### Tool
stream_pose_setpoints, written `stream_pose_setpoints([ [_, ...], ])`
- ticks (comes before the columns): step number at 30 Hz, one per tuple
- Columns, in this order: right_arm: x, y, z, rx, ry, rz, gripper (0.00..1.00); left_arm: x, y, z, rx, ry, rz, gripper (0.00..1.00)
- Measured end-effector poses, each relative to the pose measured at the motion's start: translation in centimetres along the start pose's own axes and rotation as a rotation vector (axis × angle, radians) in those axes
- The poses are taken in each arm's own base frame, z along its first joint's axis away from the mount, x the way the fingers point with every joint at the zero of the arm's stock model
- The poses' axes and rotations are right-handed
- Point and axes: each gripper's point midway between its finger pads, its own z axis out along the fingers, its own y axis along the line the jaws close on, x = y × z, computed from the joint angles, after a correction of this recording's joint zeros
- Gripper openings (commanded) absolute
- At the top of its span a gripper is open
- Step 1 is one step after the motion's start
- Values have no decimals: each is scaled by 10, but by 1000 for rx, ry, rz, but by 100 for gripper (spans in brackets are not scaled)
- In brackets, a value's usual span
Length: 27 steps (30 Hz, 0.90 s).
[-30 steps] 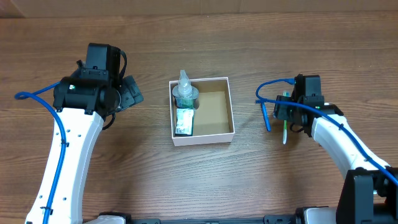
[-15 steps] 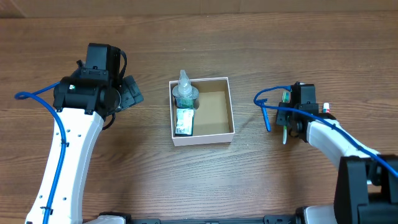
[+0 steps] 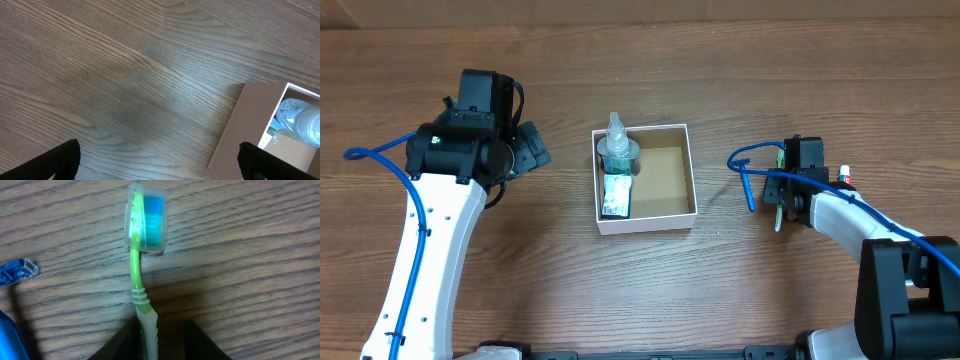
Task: Pack container
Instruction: 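Move the right gripper to the green toothbrush and grasp it, then carry the toothbrush into the box and release it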
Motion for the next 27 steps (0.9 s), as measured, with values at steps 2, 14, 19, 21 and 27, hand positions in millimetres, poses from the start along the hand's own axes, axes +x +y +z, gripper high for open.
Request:
stream_pose_setpoints([
  [2, 0, 0, 0, -1, 1, -3, 12, 0, 0, 0, 0, 0, 0, 100],
  [14, 2, 0, 0, 1, 9, 0, 6, 0, 0, 0, 0, 0, 0, 100],
  [19, 9, -3, -6, 16, 76, -4, 6, 0, 0, 0, 0, 0, 0, 100],
  [21, 9, -3, -10, 16, 90, 3, 6, 0, 0, 0, 0, 0, 0, 100],
  [27, -18, 12, -46, -69, 90, 23, 6, 0, 0, 0, 0, 0, 0, 100],
])
